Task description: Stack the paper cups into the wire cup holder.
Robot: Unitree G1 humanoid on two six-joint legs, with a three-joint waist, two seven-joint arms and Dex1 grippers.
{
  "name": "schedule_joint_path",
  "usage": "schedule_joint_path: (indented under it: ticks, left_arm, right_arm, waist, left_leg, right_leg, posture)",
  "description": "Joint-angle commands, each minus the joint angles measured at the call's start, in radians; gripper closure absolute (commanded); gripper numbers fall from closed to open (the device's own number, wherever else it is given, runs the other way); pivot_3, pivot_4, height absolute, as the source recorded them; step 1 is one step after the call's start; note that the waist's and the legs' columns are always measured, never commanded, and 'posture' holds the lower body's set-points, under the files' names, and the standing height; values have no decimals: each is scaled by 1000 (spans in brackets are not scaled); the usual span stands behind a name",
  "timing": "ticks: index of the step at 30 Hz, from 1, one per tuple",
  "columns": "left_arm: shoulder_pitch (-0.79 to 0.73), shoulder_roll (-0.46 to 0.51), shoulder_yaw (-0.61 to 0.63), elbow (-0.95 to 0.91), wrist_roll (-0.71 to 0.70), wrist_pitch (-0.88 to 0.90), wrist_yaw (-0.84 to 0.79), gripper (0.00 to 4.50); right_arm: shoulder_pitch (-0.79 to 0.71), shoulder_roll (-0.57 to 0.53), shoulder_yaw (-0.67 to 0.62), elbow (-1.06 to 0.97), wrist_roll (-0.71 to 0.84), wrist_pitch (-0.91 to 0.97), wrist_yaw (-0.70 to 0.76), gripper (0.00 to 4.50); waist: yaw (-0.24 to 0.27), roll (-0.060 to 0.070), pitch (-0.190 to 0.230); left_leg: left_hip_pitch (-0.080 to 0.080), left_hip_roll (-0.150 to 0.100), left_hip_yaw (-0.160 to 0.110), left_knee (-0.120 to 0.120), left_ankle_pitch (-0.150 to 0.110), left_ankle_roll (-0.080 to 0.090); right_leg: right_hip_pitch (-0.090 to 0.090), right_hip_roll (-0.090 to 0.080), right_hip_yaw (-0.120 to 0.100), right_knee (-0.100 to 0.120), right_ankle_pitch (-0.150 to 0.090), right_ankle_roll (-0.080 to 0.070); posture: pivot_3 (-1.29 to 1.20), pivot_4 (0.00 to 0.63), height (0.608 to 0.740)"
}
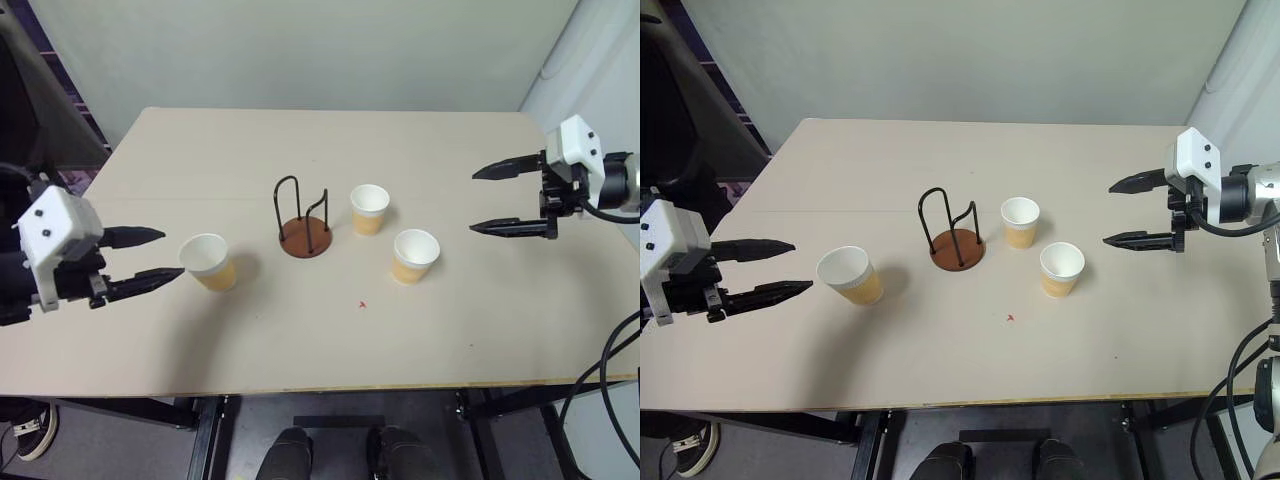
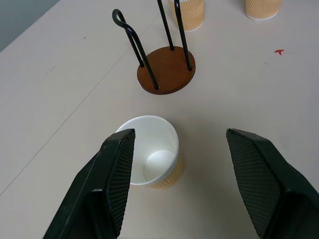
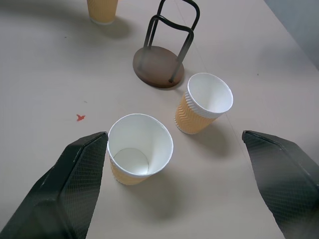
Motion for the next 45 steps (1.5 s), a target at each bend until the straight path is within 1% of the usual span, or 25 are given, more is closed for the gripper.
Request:
schedule_joint_path:
  ticks: [1, 4, 7, 9, 12, 15, 16, 17, 19, 23, 27, 30, 35, 38, 42, 44, 45]
  left_arm:
    - [-22, 16, 11, -3, 4, -5, 7, 1383]
    - [-63, 16, -10, 4, -3, -16, 17, 1383]
    - [-150, 3, -23, 10, -62, 10, 36, 1383]
    - [-192, 3, -61, 24, -65, 11, 39, 1383]
    - [-281, -16, -158, 66, -31, -3, 80, 1383]
    - [-420, -73, -325, 126, 74, -32, 172, 1383]
    - [-496, -128, -415, 178, 153, -44, 239, 1383]
    - [-553, -178, -479, 225, 210, -51, 290, 1383]
    - [-632, -271, -557, 301, 282, -63, 362, 1383]
    - [-698, -391, -622, 384, 329, -61, 409, 1383]
    - [-721, -451, -667, 433, 371, -48, 432, 1383]
    - [-741, -503, -682, 505, 410, -56, 484, 1383]
    - [-753, -588, -692, 561, 439, -70, 532, 1383]
    - [-782, -654, -691, 639, 464, -89, 603, 1961]
    - [-793, -695, -690, 666, 471, -109, 614, 3299]
    - [-795, -699, -680, 671, 471, -112, 618, 4117]
    - [-795, -697, -680, 673, 473, -115, 616, 4458]
  right_arm:
    - [-6, -15, -21, -21, 5, -9, -8, 0]
    - [2, -20, -31, -32, 13, -2, -10, 0]
    - [5, -24, -38, -44, 24, 6, -6, 0]
    - [6, -24, -46, -59, 37, 15, -5, 0]
    - [8, -20, -60, -87, 61, 33, -15, 0]
    - [22, -23, -70, -124, 79, 52, -26, 0]
    - [29, -22, -80, -152, 95, 66, -31, 0]
    - [35, -21, -89, -179, 112, 81, -36, 0]
    - [43, -18, -102, -235, 145, 116, -49, 0]
    - [61, -13, -100, -320, 167, 166, -98, 0]
    - [65, -2, -96, -366, 167, 198, -157, 0]
    - [87, -1, -100, -404, 179, 214, -175, 0]
    - [99, -7, -102, -422, 189, 227, -191, 0]
    - [87, -4, -93, -403, 179, 218, -193, 0]
    - [80, -3, -82, -390, 166, 207, -196, 0]
    - [80, -4, -83, -390, 168, 207, -196, 0]
    - [81, -5, -83, -388, 167, 205, -197, 0]
  waist:
    - [0, 0, 0]
    - [1, 0, 0]
    - [3, 0, 0]
    - [2, 0, 0]
    - [2, 1, 0]
    - [7, 1, 0]
    - [10, 1, 0]
    - [12, 2, 0]
    - [12, 2, 0]
    - [3, 1, 0]
    - [1, 1, 0]
    - [5, 1, 0]
    - [11, 1, 0]
    - [15, 1, 0]
    - [17, 1, 0]
    - [16, 1, 0]
    - [16, 1, 0]
  left_leg:
    - [0, 0, 0, 0, 0, 0]
    - [0, 0, 0, 0, 0, 0]
    - [0, 0, 0, 0, 0, 0]
    - [-1, 0, 0, 1, 0, 0]
    - [0, 0, 1, 1, 0, 0]
    - [0, 0, 0, 1, 1, -1]
    - [0, 0, 0, 2, 1, -1]
    - [0, 0, 0, 3, 1, -1]
    - [0, 0, 0, 6, 2, 0]
    - [-2, 0, 3, 10, 2, 0]
    - [-4, 2, 5, 13, 4, -5]
    - [-4, 2, 6, 13, 4, -5]
    - [-4, 2, 6, 16, 4, -4]
    - [-3, 0, 6, 17, 4, -2]
    - [-1, -1, 6, 17, 4, 1]
    - [-1, -2, 6, 18, 4, 1]
    - [-1, -2, 7, 18, 4, 1]
  right_leg:
    - [0, 0, 0, 0, 0, 0]
    - [0, 0, 0, 0, 0, 0]
    - [0, 0, 0, 0, 0, 0]
    - [0, 0, 0, 0, 1, 0]
    - [0, 0, 0, 0, 1, 0]
    - [0, 0, 0, 1, 1, 1]
    - [0, 0, 0, 1, 1, 0]
    - [1, 0, 0, 0, 2, 0]
    - [2, 0, 0, 0, 2, 0]
    - [2, 0, 0, -2, 5, 3]
    - [2, 2, 1, -4, 6, 5]
    - [2, 2, 1, -3, 5, 6]
    - [3, 2, 1, -3, 6, 8]
    - [5, 2, 2, -3, 7, 9]
    - [8, 2, 3, -3, 8, 11]
    - [8, 2, 3, -4, 8, 11]
    - [8, 2, 3, -3, 8, 11]
  posture:
    - [0, 150, 740]
    - [0, 150, 740]
    - [0, 150, 740]
    - [0, 150, 740]
    - [0, 150, 740]
    - [0, 150, 740]
    - [0, 150, 740]
    - [0, 150, 740]
    - [0, 150, 740]
    - [0, 150, 740]
    - [0, 150, 740]
    - [0, 150, 740]
    - [0, 150, 740]
    - [0, 150, 740]
    - [0, 150, 740]
    - [0, 150, 740]
    - [0, 150, 740]
